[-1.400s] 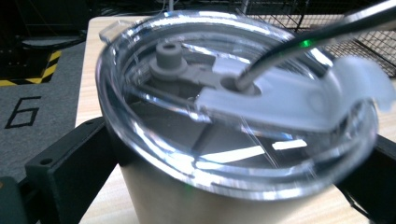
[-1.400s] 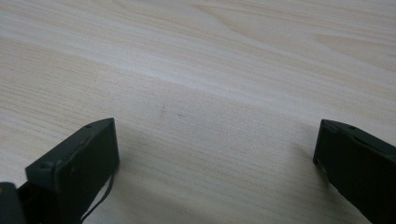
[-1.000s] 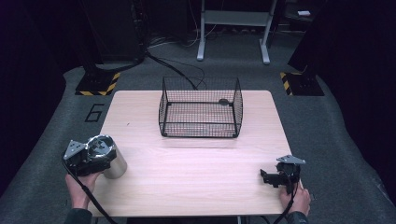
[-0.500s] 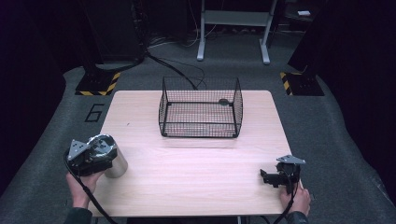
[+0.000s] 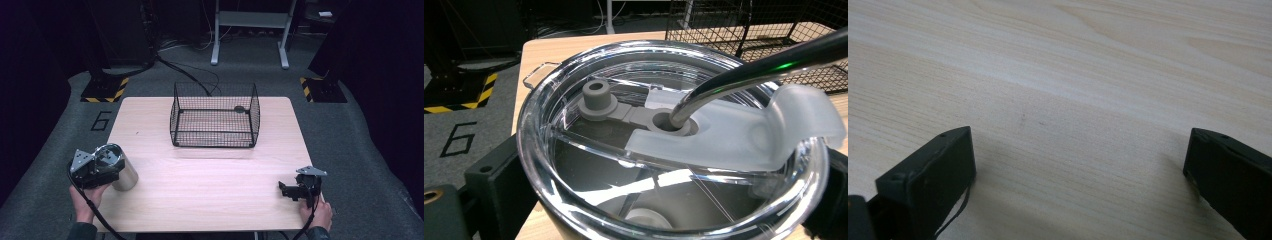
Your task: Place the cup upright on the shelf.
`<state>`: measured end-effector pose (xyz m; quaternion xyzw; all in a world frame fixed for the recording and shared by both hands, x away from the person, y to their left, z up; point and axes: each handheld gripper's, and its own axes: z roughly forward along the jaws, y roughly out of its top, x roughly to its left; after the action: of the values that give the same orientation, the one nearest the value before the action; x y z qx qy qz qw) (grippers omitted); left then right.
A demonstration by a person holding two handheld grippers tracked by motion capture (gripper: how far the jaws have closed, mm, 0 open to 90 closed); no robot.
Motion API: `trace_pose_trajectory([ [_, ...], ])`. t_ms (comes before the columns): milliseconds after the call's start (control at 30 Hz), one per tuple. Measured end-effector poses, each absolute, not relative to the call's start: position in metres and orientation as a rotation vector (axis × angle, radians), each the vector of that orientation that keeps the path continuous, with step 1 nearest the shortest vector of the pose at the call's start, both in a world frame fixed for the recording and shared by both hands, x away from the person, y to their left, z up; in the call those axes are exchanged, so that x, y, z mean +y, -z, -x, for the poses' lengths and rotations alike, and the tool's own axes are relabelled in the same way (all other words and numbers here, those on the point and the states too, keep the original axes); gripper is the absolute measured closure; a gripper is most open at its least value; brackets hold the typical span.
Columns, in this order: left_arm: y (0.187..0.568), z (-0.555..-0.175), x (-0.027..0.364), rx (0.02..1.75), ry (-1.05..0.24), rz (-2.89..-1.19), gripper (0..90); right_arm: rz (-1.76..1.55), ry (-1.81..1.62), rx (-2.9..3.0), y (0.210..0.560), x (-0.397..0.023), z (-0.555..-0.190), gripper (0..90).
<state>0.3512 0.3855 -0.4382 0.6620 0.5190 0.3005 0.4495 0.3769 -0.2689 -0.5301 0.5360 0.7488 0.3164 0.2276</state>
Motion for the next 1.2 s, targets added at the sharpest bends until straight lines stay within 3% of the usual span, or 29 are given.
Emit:
trace_pose_trajectory([
  [1200, 0.362, -0.374, 0.339, 1.048, -0.699, -1.724, 4.1, -1.473, -0.875, 2.061, 0.53, -0.269, -0.377, 0.0],
])
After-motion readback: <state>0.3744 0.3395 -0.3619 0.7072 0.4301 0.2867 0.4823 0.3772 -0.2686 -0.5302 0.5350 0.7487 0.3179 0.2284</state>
